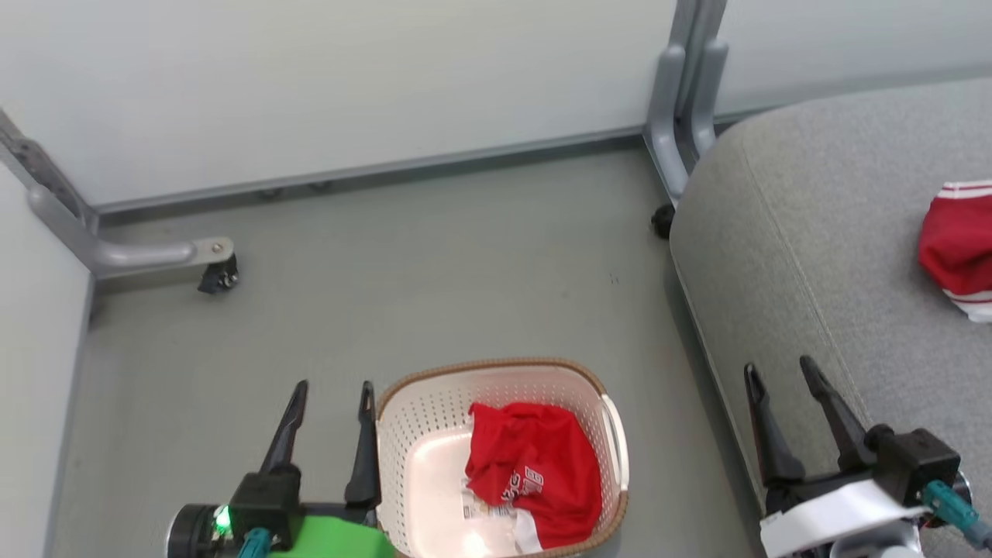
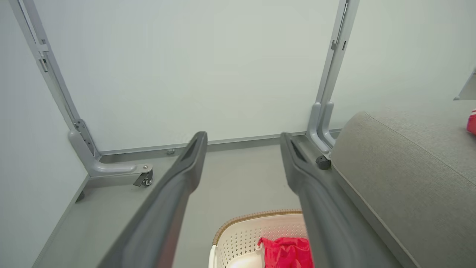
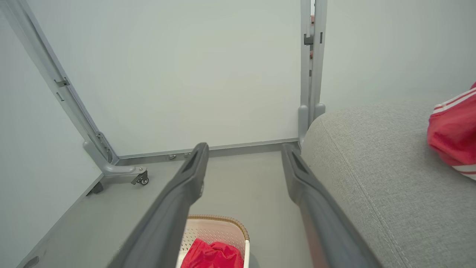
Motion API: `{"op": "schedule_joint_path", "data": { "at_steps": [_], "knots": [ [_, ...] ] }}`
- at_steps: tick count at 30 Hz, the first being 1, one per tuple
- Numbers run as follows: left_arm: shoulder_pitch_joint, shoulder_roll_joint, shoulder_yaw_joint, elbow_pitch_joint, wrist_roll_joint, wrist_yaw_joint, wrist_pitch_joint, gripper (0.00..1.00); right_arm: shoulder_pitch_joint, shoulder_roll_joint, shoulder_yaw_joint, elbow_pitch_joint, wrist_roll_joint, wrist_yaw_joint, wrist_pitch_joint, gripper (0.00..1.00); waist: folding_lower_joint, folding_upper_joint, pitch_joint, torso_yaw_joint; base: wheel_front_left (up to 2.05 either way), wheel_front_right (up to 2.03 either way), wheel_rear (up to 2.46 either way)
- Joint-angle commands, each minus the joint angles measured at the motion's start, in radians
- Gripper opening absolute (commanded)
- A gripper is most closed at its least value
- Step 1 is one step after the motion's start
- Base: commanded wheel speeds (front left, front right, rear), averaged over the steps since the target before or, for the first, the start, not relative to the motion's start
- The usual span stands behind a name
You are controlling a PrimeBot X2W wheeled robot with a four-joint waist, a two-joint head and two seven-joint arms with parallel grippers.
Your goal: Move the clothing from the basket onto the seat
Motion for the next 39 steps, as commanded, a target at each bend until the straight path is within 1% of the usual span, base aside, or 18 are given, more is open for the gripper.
{"op": "schedule_joint_path", "data": {
  "at_steps": [1,5,9,11,15,20,39],
  "knots": [
    [0.035,-0.001,0.013,-0.014,0.010,0.008,-0.001,1.00,0.032,-0.002,0.002,-0.011,-0.009,-0.001,0.000,1.00,0.0001,0.0071,-0.074,0.038,0.00,0.00,0.00],
    [0.081,-0.002,0.030,-0.056,-0.001,0.014,-0.001,1.00,0.075,0.000,0.019,-0.033,-0.042,-0.001,0.000,1.00,0.0001,0.0071,-0.086,0.033,0.00,0.00,0.00],
    [0.106,-0.001,0.029,-0.064,0.037,-0.001,-0.001,1.00,0.105,0.006,0.034,-0.036,-0.061,-0.001,0.000,1.00,0.0001,0.0071,-0.096,0.026,0.00,0.00,0.00],
    [0.117,-0.001,0.025,-0.066,0.030,-0.004,-0.001,1.00,0.118,0.009,0.039,-0.031,-0.061,-0.001,0.000,1.00,0.0001,0.0071,-0.104,0.021,0.00,0.00,0.00],
    [0.116,-0.001,0.018,-0.058,0.028,-0.004,-0.001,1.00,0.119,0.004,0.047,-0.018,-0.062,-0.001,0.000,1.00,0.0001,0.0071,-0.111,0.016,0.00,0.00,0.00],
    [0.114,-0.001,0.013,-0.059,0.026,0.008,-0.001,1.00,0.115,0.002,0.055,-0.008,-0.069,-0.001,0.000,1.00,0.0001,0.0071,-0.120,0.013,0.00,0.00,0.00],
    [0.126,-0.001,-0.007,-0.059,0.032,0.008,-0.001,1.00,0.123,0.003,0.061,-0.022,-0.059,-0.001,0.000,1.00,0.0001,0.0071,-0.121,-0.008,0.00,0.00,0.00]
  ]
}}
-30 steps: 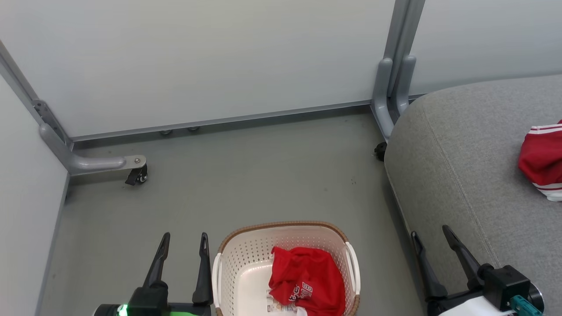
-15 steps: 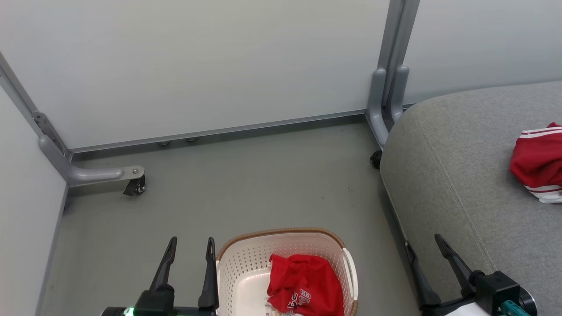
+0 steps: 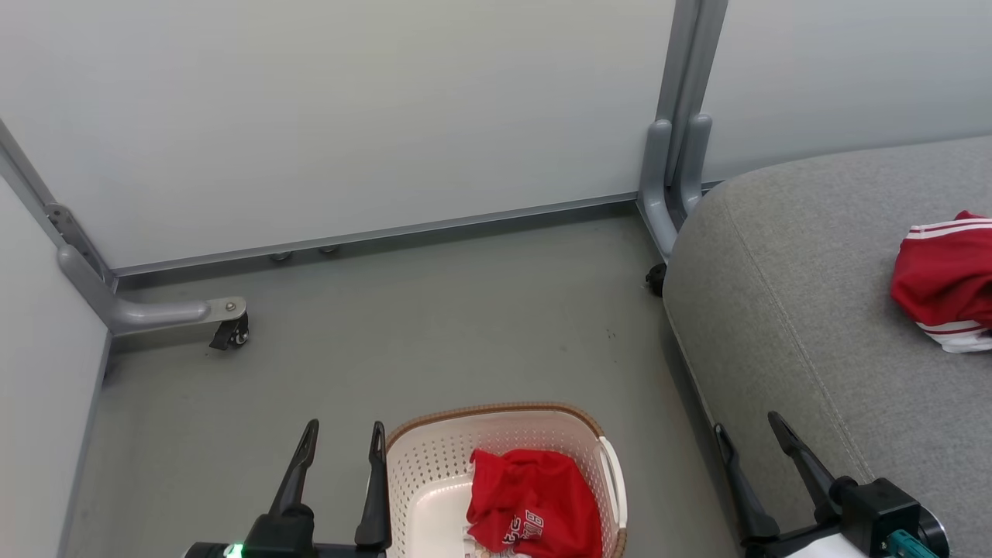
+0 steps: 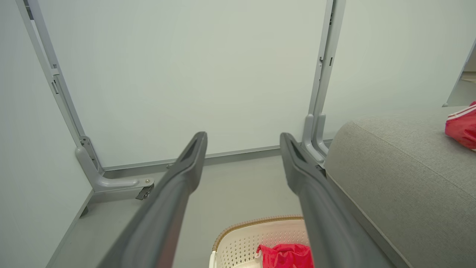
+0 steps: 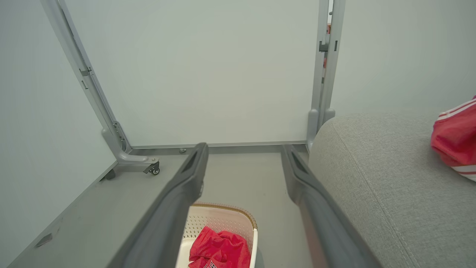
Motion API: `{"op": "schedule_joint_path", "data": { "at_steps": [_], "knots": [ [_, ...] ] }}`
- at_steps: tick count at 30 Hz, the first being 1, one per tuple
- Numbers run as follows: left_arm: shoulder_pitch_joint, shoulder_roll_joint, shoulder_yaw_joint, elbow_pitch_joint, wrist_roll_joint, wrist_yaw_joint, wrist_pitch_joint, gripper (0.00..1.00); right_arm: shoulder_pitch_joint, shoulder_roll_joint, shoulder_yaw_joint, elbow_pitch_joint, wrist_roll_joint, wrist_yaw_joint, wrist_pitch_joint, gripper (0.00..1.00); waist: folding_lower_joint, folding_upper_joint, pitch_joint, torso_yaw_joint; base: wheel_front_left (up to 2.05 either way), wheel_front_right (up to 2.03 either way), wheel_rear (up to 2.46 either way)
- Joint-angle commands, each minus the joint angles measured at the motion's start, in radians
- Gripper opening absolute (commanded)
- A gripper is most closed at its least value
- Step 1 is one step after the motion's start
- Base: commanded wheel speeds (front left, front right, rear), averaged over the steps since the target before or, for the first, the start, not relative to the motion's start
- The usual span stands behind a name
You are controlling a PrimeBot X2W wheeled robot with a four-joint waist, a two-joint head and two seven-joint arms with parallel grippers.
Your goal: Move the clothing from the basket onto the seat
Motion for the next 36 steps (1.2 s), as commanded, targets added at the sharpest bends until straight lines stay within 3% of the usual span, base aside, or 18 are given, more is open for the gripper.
{"op": "schedule_joint_path", "data": {
  "at_steps": [1,10,20,28,34,36],
  "knots": [
    [0.016,0.000,-0.001,0.001,-0.005,0.001,-0.001,1.00,0.013,-0.003,-0.002,-0.004,0.004,-0.001,0.000,1.00,0.0001,0.0071,0.004,-0.002,0.00,0.00,0.00],
    [-0.014,0.000,0.000,0.011,0.001,-0.012,-0.001,1.00,-0.018,-0.002,-0.006,-0.012,0.002,-0.001,0.000,1.00,0.0001,0.0071,0.076,-0.015,0.00,0.00,0.00],
    [-0.223,0.000,-0.007,0.037,0.063,-0.078,-0.001,1.00,-0.201,-0.016,-0.018,-0.060,-0.017,-0.001,0.000,1.00,0.0001,0.0071,0.413,-0.035,0.00,0.00,0.00],
    [-0.487,0.040,-0.098,0.231,0.158,-0.176,-0.001,1.00,-0.356,-0.034,-0.061,-0.102,-0.037,-0.001,0.000,1.00,0.0001,0.0071,0.654,-0.059,0.00,0.00,0.00],
    [-0.673,0.069,-0.238,0.421,0.211,-0.203,-0.001,1.00,-0.426,-0.033,-0.070,-0.127,-0.046,-0.001,0.000,1.00,0.0001,0.0071,0.766,-0.099,0.00,0.00,0.00],
    [-0.724,0.066,-0.294,0.510,0.181,-0.209,-0.001,1.00,-0.444,-0.028,-0.070,-0.135,-0.049,-0.001,0.000,1.00,0.0001,0.0071,0.797,-0.112,0.00,0.00,0.00]
  ]
}}
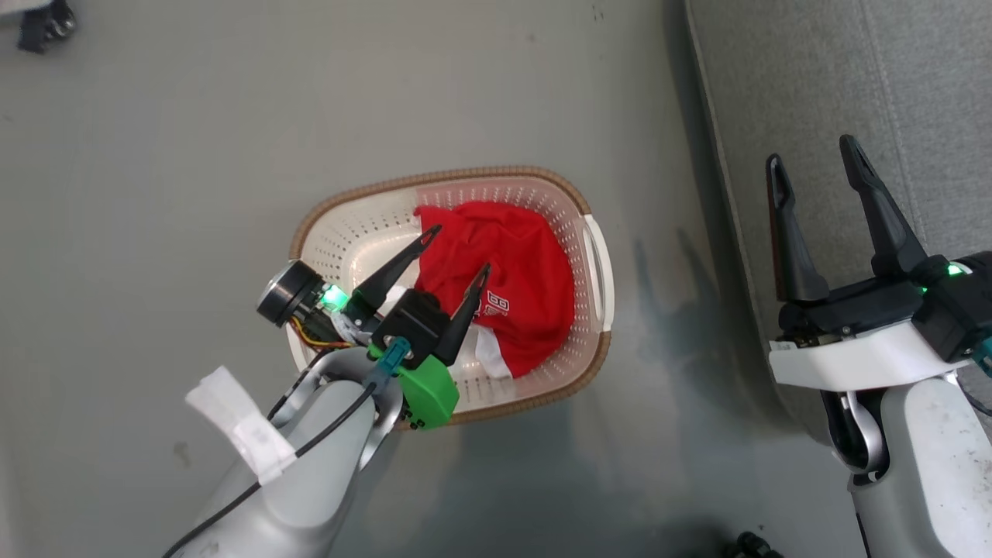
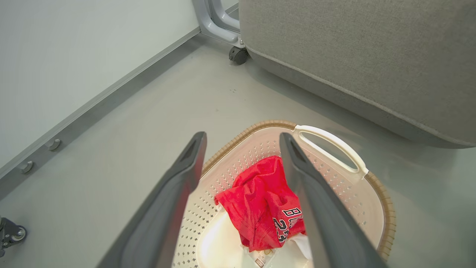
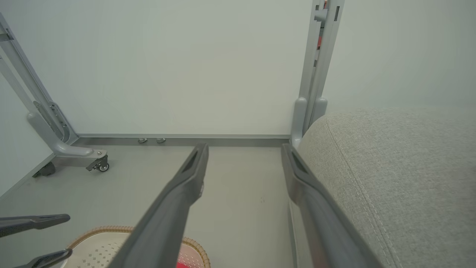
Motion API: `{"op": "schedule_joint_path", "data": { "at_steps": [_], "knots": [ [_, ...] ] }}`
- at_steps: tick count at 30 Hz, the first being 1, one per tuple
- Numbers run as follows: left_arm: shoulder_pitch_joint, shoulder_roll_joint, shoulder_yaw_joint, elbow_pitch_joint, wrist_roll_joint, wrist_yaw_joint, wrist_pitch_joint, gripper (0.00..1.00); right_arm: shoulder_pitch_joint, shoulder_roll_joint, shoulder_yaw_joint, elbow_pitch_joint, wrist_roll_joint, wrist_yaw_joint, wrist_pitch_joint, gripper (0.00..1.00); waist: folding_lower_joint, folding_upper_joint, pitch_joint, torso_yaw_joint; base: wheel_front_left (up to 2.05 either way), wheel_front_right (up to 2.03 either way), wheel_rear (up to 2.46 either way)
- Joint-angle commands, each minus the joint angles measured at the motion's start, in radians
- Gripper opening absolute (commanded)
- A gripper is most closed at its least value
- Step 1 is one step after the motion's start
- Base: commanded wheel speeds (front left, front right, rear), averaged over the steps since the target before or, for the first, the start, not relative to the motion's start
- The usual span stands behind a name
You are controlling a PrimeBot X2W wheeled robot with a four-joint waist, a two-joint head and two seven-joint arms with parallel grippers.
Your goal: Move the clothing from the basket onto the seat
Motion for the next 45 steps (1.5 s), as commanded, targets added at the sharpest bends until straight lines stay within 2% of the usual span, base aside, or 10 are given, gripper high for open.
{"op": "schedule_joint_path", "data": {
  "at_steps": [1,5,9,18,26,35,42,43,44,45],
  "knots": [
    [-0.054,0.009,-0.051,0.047,-0.025,-0.005,-0.001,1.00,-0.026,0.005,0.002,-0.009,-0.006,-0.001,0.000,1.00,-0.0001,0.0071,0.174,-0.065,0.00,0.00,0.00],
    [-0.168,0.037,-0.211,0.219,-0.111,-0.005,-0.001,1.00,-0.050,0.017,0.025,-0.019,-0.009,-0.001,0.000,1.00,-0.0001,0.0071,0.236,-0.102,0.00,0.00,0.00],
    [-0.267,0.034,-0.352,0.368,-0.180,-0.005,0.003,1.00,-0.065,0.033,0.041,-0.028,-0.004,-0.001,0.000,1.00,-0.0001,0.0071,0.293,-0.139,0.00,0.00,0.00],
    [-0.413,0.040,-0.530,0.540,-0.315,-0.005,0.003,1.00,-0.101,0.052,0.087,-0.060,0.002,-0.001,0.000,1.00,-0.0001,0.0071,0.392,-0.216,0.00,0.00,0.00],
    [-0.513,0.059,-0.541,0.671,-0.342,-0.001,0.014,1.00,-0.133,0.055,0.143,-0.095,-0.010,-0.001,0.000,1.00,-0.0001,0.0071,0.458,-0.243,0.00,0.00,0.00],
    [-0.559,0.038,-0.566,0.714,-0.347,-0.003,0.053,1.00,-0.149,0.055,0.161,-0.133,-0.020,-0.001,0.000,1.00,-0.0001,0.0071,0.516,-0.241,0.00,0.00,0.00],
    [-0.575,0.035,-0.587,0.728,-0.329,0.056,0.055,1.00,-0.139,0.051,0.175,-0.151,-0.023,-0.001,0.000,1.00,-0.0001,0.0071,0.527,-0.238,0.00,0.00,0.00],
    [-0.573,0.036,-0.591,0.730,-0.328,0.056,0.056,0.85,-0.136,0.051,0.176,-0.153,-0.023,-0.001,0.000,1.00,-0.0001,0.0071,0.527,-0.239,0.00,0.00,0.00],
    [-0.571,0.038,-0.591,0.730,-0.329,0.056,0.057,0.40,-0.132,0.049,0.177,-0.154,-0.023,-0.001,0.000,1.00,-0.0001,0.0071,0.527,-0.240,0.00,0.00,0.00],
    [-0.568,0.041,-0.586,0.732,-0.340,0.059,0.060,0.00,-0.129,0.047,0.178,-0.155,-0.022,-0.001,0.000,1.00,-0.0001,0.0071,0.527,-0.241,0.00,0.00,0.00]
  ]
}}
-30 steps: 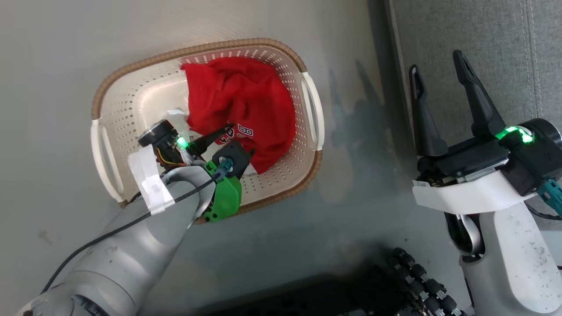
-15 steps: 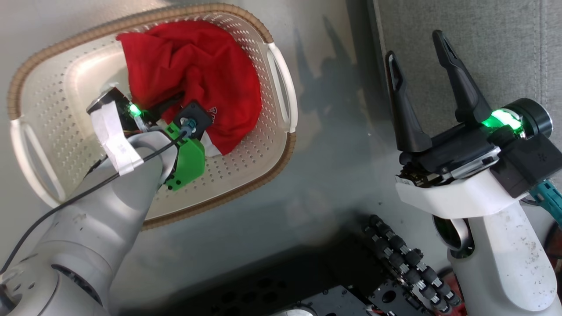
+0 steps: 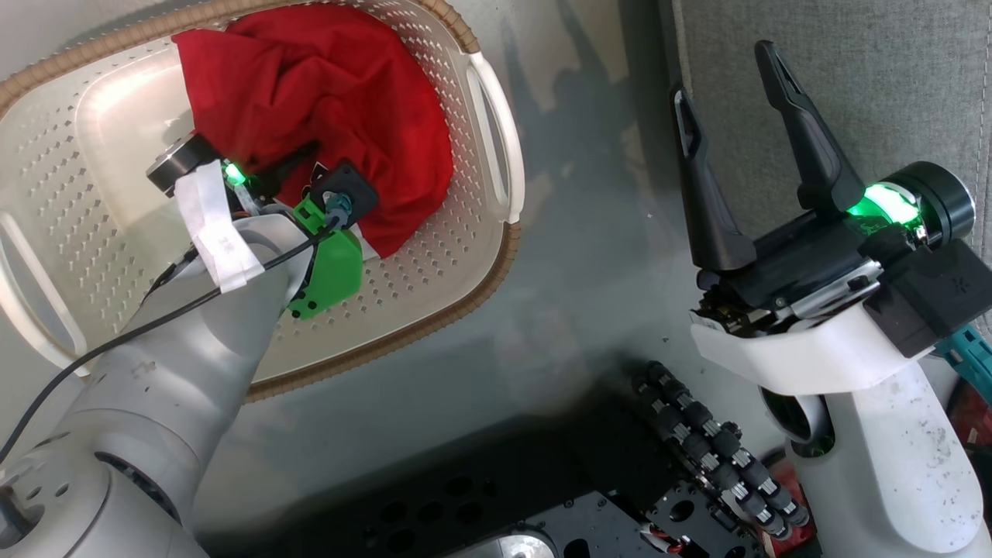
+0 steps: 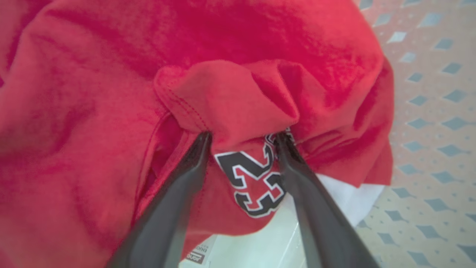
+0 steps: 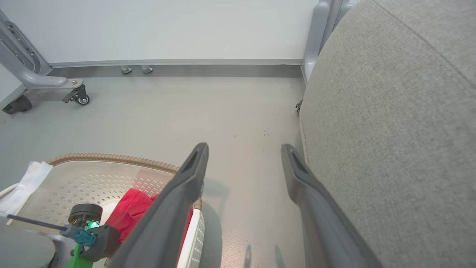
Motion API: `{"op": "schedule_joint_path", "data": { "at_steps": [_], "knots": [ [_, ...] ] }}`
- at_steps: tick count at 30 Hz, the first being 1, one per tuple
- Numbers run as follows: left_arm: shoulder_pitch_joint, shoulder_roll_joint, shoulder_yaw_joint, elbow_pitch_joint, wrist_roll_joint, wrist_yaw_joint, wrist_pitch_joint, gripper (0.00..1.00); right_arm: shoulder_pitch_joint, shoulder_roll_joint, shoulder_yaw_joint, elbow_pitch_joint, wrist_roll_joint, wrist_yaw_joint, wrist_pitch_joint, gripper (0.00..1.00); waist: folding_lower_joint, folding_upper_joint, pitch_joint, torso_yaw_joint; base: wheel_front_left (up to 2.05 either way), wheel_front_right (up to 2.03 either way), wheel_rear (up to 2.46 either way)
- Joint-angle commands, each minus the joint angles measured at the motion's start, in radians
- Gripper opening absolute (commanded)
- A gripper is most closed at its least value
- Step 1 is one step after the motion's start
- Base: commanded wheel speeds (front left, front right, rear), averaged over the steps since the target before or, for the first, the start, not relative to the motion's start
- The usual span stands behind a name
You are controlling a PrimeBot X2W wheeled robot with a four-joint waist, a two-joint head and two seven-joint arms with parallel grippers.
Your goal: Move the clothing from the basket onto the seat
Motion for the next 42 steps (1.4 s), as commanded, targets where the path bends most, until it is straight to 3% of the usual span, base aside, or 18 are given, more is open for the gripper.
{"op": "schedule_joint_path", "data": {
  "at_steps": [1,11,17,25,32,42],
  "knots": [
    [-0.006,0.011,0.004,0.006,-0.008,0.004,0.004,0.00,0.012,-0.005,0.001,-0.005,-0.004,-0.001,0.000,1.00,-0.0001,0.0072,-0.001,-0.002,0.00,0.00,0.00],
    [-0.013,0.019,0.037,-0.002,-0.058,-0.001,-0.044,0.00,-0.027,-0.001,-0.003,0.001,0.009,-0.001,0.000,1.00,-0.0001,0.0072,-0.017,-0.013,0.00,0.00,0.00],
    [0.053,0.000,0.077,-0.102,-0.089,0.015,-0.058,0.00,-0.023,0.001,-0.019,0.019,0.002,-0.001,0.000,1.00,-0.0001,0.0072,-0.105,0.022,0.00,0.00,0.00],
    [0.226,0.016,0.164,-0.355,-0.083,0.040,-0.059,0.00,0.027,-0.018,-0.061,0.043,-0.008,-0.001,0.000,1.00,-0.0001,0.0072,-0.294,0.098,0.00,0.00,0.00],
    [0.426,0.007,0.314,-0.532,-0.073,0.069,-0.058,0.00,0.118,-0.032,-0.089,0.079,0.001,-0.001,0.000,1.00,-0.0001,0.0072,-0.504,0.161,0.00,0.00,0.00],
    [0.656,-0.029,0.548,-0.765,-0.019,0.049,-0.058,0.00,0.224,-0.036,-0.053,0.144,0.032,-0.001,0.000,1.00,-0.0001,0.0072,-0.763,0.199,0.00,0.00,0.00]
  ]
}}
